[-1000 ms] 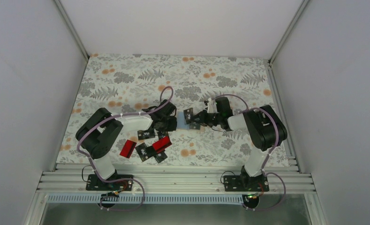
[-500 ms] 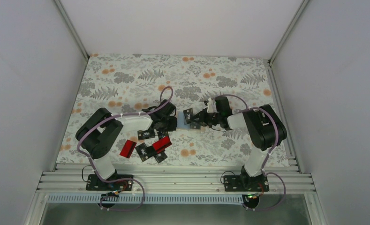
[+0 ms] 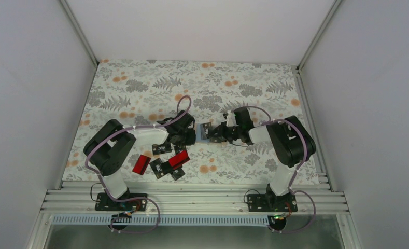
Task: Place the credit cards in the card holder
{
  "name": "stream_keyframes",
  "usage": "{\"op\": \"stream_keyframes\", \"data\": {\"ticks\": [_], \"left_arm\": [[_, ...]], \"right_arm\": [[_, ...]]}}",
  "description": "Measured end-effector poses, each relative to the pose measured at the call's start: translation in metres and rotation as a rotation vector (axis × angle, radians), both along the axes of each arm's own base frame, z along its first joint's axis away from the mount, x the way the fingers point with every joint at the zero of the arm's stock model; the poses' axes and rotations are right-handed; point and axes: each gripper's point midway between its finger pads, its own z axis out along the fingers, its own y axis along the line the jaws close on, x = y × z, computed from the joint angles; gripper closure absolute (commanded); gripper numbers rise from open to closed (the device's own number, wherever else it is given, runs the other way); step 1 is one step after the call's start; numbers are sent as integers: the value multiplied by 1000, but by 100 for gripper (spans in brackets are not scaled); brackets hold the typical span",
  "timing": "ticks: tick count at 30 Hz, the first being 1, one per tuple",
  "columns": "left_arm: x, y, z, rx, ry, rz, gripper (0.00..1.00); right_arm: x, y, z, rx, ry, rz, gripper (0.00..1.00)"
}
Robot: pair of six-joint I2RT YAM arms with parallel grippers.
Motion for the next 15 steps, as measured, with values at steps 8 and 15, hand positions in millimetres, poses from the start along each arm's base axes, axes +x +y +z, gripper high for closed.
{"op": "stream_keyframes", "data": {"ticks": [8,15], "left_arm": [[-1,0,0,-2,3,-2,98],[-1,-1,0,-4,1,-2,98]], "right_arm": [[-4,3,-4,-28,34,-10,79],[-6,3,-1,-59,42,-8,75]]}}
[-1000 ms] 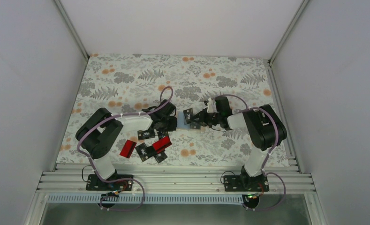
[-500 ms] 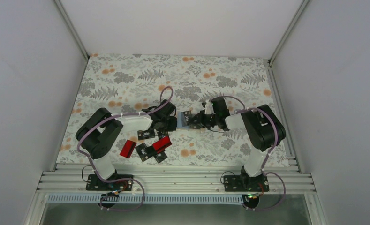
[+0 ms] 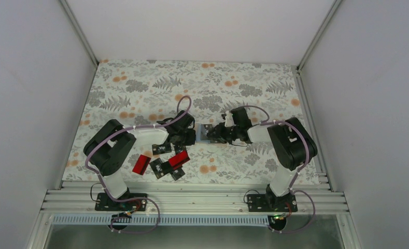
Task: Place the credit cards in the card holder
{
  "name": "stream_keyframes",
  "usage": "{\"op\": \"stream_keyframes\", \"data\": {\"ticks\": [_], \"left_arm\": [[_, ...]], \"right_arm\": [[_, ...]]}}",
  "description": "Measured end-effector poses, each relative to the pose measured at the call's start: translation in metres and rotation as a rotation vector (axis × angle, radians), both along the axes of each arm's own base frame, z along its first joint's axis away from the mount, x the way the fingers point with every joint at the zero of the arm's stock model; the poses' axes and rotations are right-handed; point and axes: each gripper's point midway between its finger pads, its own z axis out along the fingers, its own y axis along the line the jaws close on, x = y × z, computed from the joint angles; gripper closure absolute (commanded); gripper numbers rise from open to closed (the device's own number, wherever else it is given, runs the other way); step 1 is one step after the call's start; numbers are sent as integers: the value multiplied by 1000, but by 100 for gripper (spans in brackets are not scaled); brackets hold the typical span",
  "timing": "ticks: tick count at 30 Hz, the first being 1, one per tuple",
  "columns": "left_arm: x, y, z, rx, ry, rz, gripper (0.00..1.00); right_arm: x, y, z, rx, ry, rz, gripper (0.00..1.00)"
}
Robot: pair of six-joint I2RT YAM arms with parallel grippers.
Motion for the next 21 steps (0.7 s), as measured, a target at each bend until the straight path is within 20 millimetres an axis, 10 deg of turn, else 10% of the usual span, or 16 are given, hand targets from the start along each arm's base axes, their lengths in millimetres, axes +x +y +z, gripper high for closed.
{"op": "stream_keyframes", "data": {"ticks": [21], "left_arm": [[-1,-1,0,-5,3,-3,98]], "right_arm": [[-6,-11,9,-208,-46,105,44]]}}
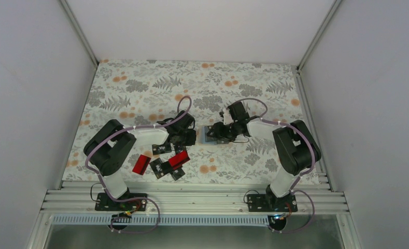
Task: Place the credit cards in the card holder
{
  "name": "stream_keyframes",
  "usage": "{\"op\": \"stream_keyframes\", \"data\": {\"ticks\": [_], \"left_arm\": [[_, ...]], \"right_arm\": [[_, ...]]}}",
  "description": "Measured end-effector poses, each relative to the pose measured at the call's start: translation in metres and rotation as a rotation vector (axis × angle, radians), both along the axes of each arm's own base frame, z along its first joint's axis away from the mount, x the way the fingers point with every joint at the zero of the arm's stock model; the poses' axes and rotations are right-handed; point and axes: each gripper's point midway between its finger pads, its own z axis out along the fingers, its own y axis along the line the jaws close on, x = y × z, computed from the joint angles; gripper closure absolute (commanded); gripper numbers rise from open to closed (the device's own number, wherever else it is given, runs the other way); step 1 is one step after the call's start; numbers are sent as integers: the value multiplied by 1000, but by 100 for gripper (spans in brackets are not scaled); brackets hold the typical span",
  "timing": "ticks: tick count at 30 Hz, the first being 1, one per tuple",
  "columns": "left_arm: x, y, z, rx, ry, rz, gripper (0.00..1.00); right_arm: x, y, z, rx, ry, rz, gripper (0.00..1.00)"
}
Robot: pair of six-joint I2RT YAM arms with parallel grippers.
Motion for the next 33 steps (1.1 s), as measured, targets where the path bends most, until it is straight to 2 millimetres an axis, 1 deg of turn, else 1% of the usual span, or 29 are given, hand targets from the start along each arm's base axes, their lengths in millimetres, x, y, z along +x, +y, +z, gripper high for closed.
{"op": "stream_keyframes", "data": {"ticks": [4,9,11,17,25,28,33], "left_arm": [[0,0,0,0,0,1,98],[0,0,0,1,-1,1,98],[0,0,0,1,-1,1,98],[0,0,0,1,-2,1,98],[0,0,0,-1,-1,-1,98],[0,-1,0,-2,0,-1,98],[4,-6,0,-13,-3,-6,98]], "right_arm": [[5,-3,3,-36,-16,4,35],[19,-3,14,-72,-63,11,19],[23,-4,17,-85,-79,8,17],[29,-9,18,-130,-106,14,18],[41,-2,13,-134,-120,46,20],[41,-1,8,-138,-111,56,22],[40,1,8,-122,-109,67,24]]}}
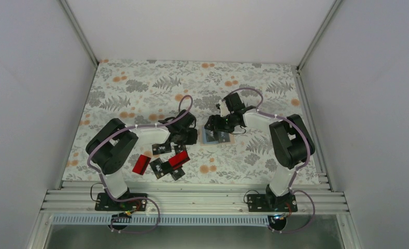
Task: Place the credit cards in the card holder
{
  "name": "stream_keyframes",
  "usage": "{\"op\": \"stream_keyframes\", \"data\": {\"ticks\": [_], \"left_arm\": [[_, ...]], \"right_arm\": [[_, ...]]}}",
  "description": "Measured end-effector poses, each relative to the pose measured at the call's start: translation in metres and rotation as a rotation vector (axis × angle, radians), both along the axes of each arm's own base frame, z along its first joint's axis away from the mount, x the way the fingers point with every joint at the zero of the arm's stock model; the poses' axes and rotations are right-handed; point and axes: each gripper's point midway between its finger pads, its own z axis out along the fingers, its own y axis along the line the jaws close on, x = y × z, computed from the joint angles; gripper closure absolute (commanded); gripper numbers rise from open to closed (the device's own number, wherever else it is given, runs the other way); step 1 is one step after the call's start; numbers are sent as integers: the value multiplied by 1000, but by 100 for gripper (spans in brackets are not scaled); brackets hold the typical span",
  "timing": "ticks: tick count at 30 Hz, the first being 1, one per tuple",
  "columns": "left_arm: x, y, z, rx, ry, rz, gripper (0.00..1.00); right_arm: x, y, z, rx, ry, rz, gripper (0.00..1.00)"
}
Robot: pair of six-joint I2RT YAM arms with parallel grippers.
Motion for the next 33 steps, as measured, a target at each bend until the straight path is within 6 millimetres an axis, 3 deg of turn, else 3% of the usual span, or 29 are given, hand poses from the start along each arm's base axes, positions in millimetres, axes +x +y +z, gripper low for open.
{"op": "stream_keyframes", "data": {"ticks": [33], "left_arm": [[11,-12,0,-27,-19,-9,98]], "right_arm": [[-20,11,-2,27,60,10,27]]}}
